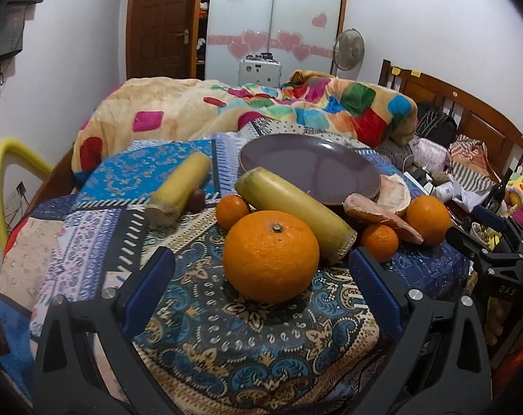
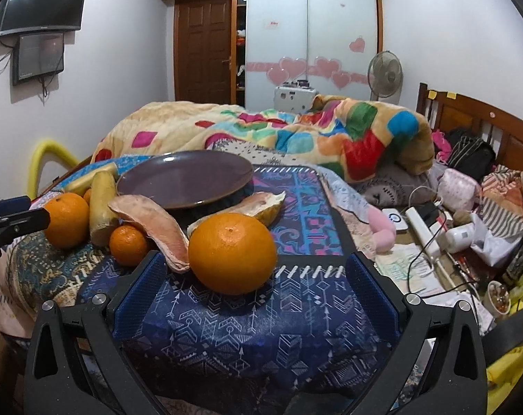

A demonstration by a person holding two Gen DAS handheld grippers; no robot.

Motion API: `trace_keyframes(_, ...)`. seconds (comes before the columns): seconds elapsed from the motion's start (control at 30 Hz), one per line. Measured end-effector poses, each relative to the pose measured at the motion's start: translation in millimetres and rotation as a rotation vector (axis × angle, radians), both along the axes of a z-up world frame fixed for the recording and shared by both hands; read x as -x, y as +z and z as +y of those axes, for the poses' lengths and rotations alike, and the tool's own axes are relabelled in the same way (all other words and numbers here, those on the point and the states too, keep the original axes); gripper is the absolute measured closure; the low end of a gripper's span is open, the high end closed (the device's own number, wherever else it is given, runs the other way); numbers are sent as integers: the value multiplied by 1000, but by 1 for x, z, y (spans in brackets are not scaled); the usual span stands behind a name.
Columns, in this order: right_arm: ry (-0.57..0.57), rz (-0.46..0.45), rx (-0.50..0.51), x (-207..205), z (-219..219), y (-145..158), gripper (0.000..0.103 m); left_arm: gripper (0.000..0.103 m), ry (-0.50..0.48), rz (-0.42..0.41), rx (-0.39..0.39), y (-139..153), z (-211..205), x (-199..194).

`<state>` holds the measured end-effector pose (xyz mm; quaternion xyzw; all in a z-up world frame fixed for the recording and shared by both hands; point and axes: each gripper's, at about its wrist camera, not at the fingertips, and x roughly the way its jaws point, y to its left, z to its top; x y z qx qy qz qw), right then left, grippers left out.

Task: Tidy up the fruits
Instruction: 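Grasp the large orange with the left gripper while the right gripper grasps another orange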

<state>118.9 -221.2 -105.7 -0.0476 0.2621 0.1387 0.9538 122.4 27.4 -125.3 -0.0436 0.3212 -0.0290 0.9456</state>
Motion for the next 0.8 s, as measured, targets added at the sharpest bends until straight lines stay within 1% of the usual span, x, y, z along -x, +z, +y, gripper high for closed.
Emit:
trace_keyframes(0.07,6,11,-7,-8,2,-3,0,3,-10,9,-4,-5,-3,-6)
trace_keyframes(0.1,10,17,-11,-12,2,-5,2,4,-14,14,-4,-6,-4,-9)
trace_keyframes(0.17,14,27,-18,-16,3,-7,5,11,-20,24,-3,-9,-6,-15)
trace_keyframes(0.23,24,43,-29,-22,5,-9,7,15,-24,39,5,-13,-7,-22)
trace_keyframes(0.3,34,58,-41,-27,6,-12,11,16,-28,50,19,-16,-6,-26)
trace_keyframes(0.37,40,61,-54,-29,7,-14,13,21,-30,55,28,-19,-6,-28)
trace_keyframes(0.43,51,70,-59,-32,8,-14,17,22,-33,60,32,-20,-7,-30)
trace_keyframes(0.53,58,82,-69,-35,8,-16,19,24,-37,54,49,-20,-6,-30)
trace_keyframes(0.6,68,95,-79,-36,7,-17,27,27,-35,51,46,-19,-6,-32)
trace_keyframes(0.67,91,115,-95,-37,7,-18,33,34,-19,48,26,-19,-7,-31)
trace_keyframes(0.7,99,120,-101,-37,7,-18,38,34,-24,49,26,-20,-6,-31)
trace_keyframes(0.8,102,122,-86,-36,10,-17,39,34,-24,57,39,-19,-3,-31)
